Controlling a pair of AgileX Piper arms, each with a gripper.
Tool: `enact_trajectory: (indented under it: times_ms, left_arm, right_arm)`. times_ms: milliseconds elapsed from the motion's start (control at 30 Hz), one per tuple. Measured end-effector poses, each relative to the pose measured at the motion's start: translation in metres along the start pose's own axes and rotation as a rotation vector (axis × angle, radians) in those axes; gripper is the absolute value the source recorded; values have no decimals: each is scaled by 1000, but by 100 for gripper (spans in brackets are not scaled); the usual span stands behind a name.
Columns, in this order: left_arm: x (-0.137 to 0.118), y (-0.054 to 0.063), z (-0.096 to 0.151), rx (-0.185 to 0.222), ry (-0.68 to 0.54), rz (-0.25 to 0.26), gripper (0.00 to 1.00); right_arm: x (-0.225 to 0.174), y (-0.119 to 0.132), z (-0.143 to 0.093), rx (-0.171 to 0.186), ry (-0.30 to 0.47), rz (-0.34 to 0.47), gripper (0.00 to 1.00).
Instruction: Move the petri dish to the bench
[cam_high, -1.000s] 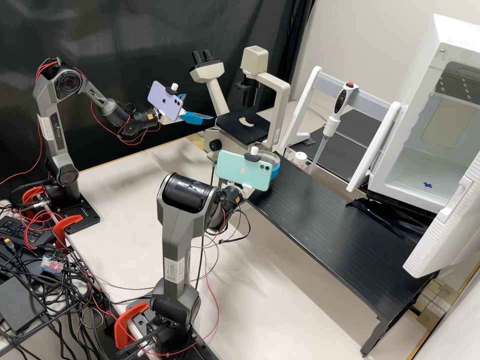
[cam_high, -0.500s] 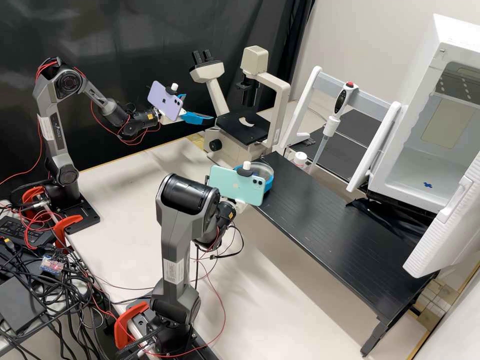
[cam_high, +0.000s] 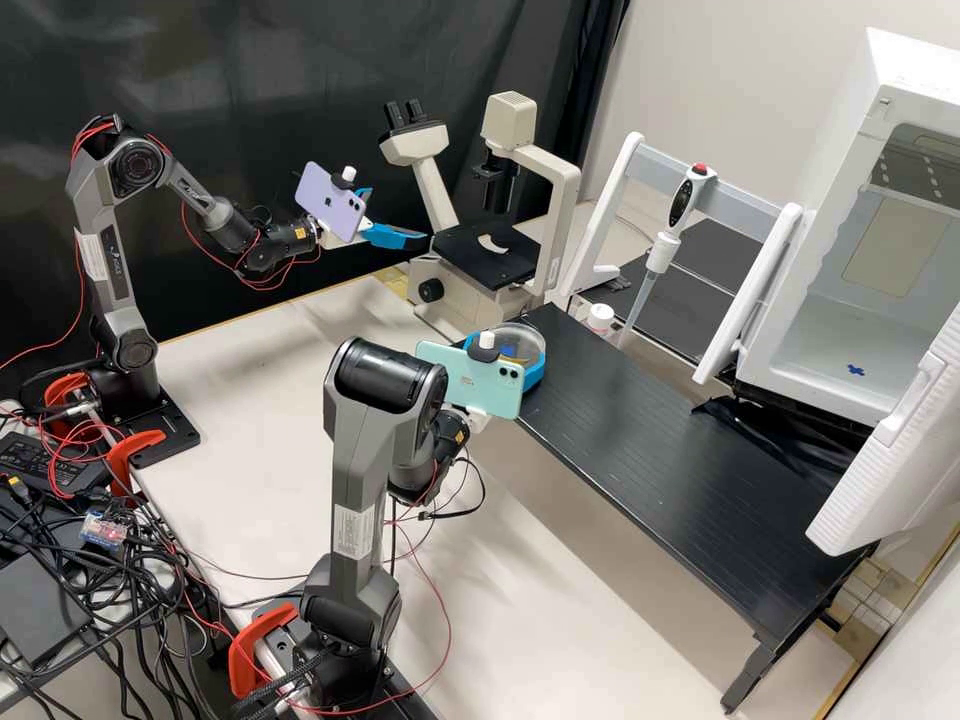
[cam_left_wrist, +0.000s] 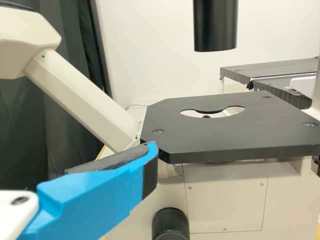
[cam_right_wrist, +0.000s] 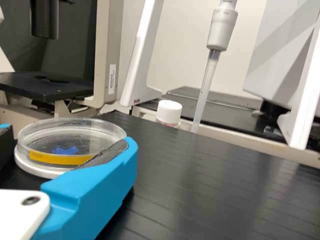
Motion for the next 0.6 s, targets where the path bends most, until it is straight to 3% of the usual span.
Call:
enact_trajectory:
  times_ms: [200, 400, 500, 600]
  left_arm:
    - [0, 0, 0, 0, 0, 0, 100]
    - [0, 0, 0, 0, 0, 0, 100]
    - [0, 0, 0, 0, 0, 0, 100]
    - [0, 0, 0, 0, 0, 0, 100]
  right_arm:
    - [-27, 15, -3, -13, 32, 36, 100]
    - [-66, 34, -9, -16, 77, 134, 100]
    - [-80, 48, -11, 11, 96, 224, 100]
    - [-89, 65, -11, 65, 109, 322, 100]
